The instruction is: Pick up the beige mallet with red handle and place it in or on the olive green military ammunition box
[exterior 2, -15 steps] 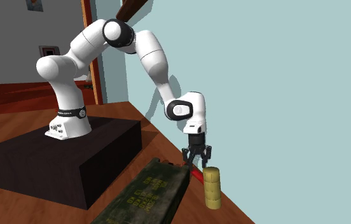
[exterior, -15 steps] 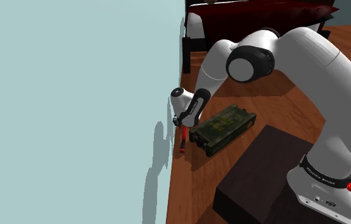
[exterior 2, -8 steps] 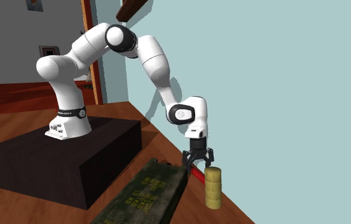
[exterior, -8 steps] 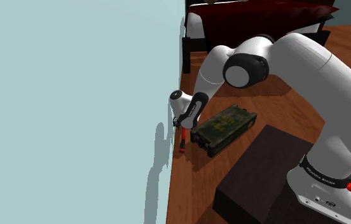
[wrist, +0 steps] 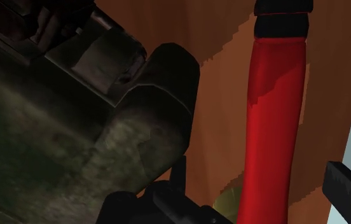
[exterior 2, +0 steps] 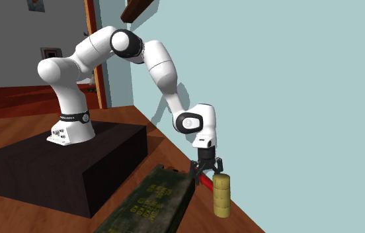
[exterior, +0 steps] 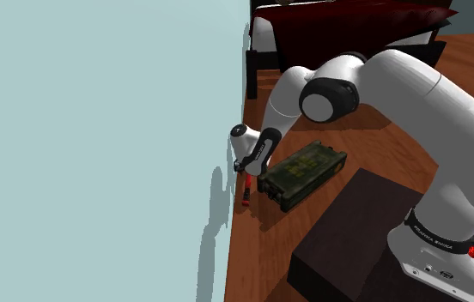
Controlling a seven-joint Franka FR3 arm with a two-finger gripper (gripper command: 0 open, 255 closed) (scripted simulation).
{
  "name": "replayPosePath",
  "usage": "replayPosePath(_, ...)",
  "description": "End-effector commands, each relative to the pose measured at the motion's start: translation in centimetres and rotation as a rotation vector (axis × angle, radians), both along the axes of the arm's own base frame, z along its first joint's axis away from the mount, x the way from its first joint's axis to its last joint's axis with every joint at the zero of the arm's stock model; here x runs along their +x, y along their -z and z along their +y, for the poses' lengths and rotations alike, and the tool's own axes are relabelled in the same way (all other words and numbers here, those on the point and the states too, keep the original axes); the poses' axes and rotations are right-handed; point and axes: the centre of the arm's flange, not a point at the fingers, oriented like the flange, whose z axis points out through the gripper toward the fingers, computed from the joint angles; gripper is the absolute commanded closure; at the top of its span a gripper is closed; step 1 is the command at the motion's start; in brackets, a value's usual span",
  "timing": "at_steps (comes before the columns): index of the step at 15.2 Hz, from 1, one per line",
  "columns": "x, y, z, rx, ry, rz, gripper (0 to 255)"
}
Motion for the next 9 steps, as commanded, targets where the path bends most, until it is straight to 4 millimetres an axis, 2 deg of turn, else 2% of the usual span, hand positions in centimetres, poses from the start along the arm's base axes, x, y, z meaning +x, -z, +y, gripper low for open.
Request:
replayPosePath(1,-0.5,1.2,1.7,0.023,-0.026,-0.008,0)
replayPosePath(2,-1.0,0.6,2.0,0.023,-0.026,-0.008,255)
replayPosePath(4,-0.5,0.9,2.1,0.023,-0.026,-0.009,255)
replayPosePath(7,-1.2,0.8,2.9,0.024,-0.025,-0.008,255)
replayPosePath(8,-1.2,1.0,2.4,0.024,-0.025,-0.009,255)
replayPosePath(9,-0.8,0.9,2.9,0.024,-0.026,-0.009,255)
